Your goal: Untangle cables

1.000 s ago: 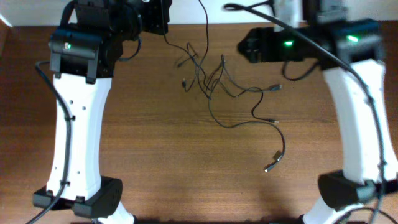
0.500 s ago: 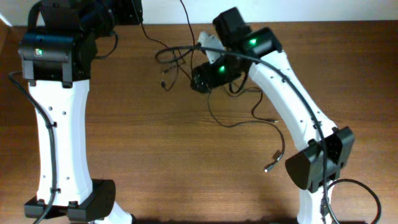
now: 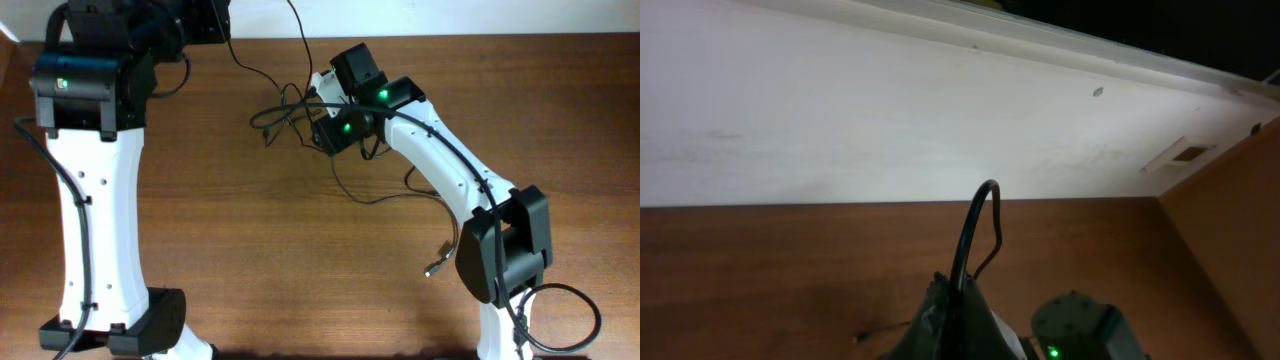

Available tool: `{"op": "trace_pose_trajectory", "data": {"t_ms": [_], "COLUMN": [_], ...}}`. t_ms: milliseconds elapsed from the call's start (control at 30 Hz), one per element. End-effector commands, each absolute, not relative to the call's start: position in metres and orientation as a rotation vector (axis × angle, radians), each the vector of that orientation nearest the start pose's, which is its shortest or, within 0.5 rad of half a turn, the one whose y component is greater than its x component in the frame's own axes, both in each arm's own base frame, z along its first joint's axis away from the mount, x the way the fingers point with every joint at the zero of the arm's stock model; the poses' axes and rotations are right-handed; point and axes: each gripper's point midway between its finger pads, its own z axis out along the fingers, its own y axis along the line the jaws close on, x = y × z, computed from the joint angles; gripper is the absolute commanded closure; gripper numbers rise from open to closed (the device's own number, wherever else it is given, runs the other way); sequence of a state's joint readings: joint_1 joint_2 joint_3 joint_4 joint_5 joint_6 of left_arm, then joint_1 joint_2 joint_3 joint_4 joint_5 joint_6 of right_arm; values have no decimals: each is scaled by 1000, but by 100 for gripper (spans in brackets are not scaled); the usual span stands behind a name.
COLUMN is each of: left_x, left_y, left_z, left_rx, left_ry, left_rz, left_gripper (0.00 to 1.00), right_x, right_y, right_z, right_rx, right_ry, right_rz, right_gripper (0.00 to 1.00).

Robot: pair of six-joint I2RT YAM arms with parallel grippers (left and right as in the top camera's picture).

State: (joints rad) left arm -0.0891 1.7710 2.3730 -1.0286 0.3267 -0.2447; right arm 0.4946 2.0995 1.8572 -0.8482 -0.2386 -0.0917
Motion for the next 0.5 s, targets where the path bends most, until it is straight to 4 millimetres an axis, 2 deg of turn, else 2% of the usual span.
{"op": "trace_pose_trajectory", "data": {"t_ms": [0,33,67,100,133,233,267,367,467], "left_x": [440,440,440,440,441,443,443,446,446], "left_y": [-94,-94,-94,-93,-89,-78,-74,-55,-46], "left_z": [473,473,472,471,470,464,460,446,438], "left_rx": [54,52,51,47,33,-16,-37,-114,-147], "left_ry": [1989,1991,1995,1998,2002,2023,2036,2079,2106], "left_rz": [-551,-548,-548,-542,-522,-455,-427,-310,-256], "left_gripper": [100,100,100,100,100,100,100,100,100], "right_x": [436,438,440,441,441,433,427,397,364], "right_y": [281,279,274,270,266,248,238,218,201], "right_z": [123,127,140,151,174,258,293,376,431], "right_rx": [-862,-853,-793,-759,-742,-687,-645,-606,-590], "right_ry": [2544,2537,2540,2537,2513,2409,2367,2238,2140], "right_rz": [429,429,440,449,466,486,494,511,511], "right_gripper": [71,87,96,96,96,96,96,96,96]}}
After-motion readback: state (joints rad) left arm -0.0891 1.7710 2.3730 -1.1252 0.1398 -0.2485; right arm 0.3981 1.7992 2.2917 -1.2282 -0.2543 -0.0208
